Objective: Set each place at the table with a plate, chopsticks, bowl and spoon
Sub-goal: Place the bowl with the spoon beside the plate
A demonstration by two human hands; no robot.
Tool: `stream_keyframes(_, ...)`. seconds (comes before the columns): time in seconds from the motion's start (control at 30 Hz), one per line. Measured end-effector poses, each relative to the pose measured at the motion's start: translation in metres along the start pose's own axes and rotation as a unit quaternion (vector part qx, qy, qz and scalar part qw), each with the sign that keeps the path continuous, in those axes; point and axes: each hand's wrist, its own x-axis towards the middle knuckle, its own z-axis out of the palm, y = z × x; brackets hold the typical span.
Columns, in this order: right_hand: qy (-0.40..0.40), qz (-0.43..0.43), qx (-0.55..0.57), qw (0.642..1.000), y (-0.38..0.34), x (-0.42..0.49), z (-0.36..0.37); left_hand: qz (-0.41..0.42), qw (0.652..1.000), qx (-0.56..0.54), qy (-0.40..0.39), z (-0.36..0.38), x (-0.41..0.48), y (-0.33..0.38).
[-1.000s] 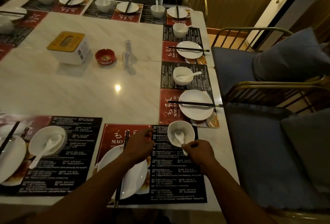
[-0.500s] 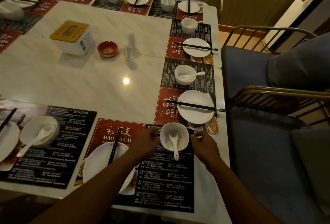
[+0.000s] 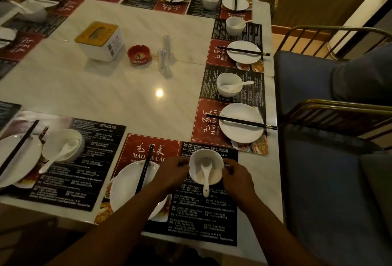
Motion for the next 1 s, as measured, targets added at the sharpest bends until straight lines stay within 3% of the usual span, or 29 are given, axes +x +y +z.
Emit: stream_keyframes(1.0, 0.056, 0.008, 0.009, 0.998, 0.017, -0.042, 0.049, 0.008, 0.996, -0.042, -0.079, -0.028, -0.03, -0.047)
